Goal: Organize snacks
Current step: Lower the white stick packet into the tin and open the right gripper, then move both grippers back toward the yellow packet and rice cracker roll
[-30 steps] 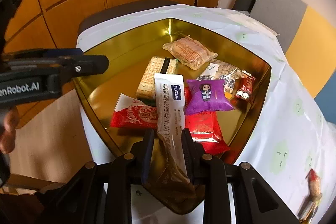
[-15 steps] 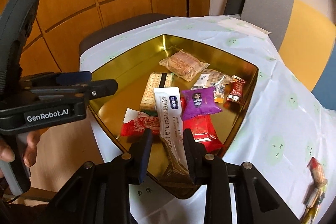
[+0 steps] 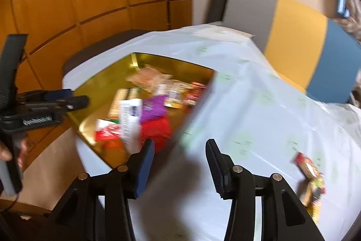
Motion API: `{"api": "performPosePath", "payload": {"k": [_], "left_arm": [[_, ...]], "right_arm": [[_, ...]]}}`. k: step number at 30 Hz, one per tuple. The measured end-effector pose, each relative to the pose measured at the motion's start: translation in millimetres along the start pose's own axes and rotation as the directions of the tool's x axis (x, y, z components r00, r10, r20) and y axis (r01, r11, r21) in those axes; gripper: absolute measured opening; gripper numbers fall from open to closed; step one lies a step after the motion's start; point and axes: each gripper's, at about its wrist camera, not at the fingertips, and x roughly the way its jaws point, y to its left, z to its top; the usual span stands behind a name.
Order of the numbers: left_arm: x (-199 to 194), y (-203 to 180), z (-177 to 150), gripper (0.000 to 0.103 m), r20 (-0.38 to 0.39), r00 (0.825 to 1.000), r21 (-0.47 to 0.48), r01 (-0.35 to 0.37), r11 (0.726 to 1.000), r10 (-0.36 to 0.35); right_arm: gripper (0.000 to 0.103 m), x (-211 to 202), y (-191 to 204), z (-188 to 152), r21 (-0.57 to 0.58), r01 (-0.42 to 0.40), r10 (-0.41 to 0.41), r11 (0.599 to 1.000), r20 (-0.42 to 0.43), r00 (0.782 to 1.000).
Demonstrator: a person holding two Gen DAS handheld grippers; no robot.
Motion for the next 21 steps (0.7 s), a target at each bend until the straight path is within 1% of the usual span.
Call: {"api": "performPosePath", "payload": {"k": [5, 10, 13, 16, 21], "left_arm": [[-2, -13, 1, 0.064, 0.003, 1.000, 0.034, 0.008, 0.999, -0.008], [-4, -30, 3, 0.064, 0.005, 1.000, 0.077, 0.021, 0.997, -0.021], [-6, -43, 5, 0.064, 0.008, 1.000, 0.110, 0.027, 0.994, -0.028], [-7, -56, 6, 0.064, 0.009, 0.999, 0.140, 0.038, 0.989, -0.039], [-11, -82, 8, 0.064, 0.013, 0.998, 0.211, 0.055, 0.976, -0.059]], "right_arm": [[0.051, -14, -49, -16, 0.058, 0.099, -0.098, 0.993, -0.023, 0.995], [0.054, -33, -101, -32, 0.112, 0.202, -0.198, 0.973, -0.043, 0.979], [0.058, -45, -129, -40, 0.145, 0.251, -0.246, 0.957, -0.053, 0.968], [0.061, -56, -162, -50, 0.192, 0.303, -0.296, 0.933, -0.067, 0.953], [0.061, -69, -216, -65, 0.262, 0.407, -0.394, 0.875, -0.103, 0.913]]}}
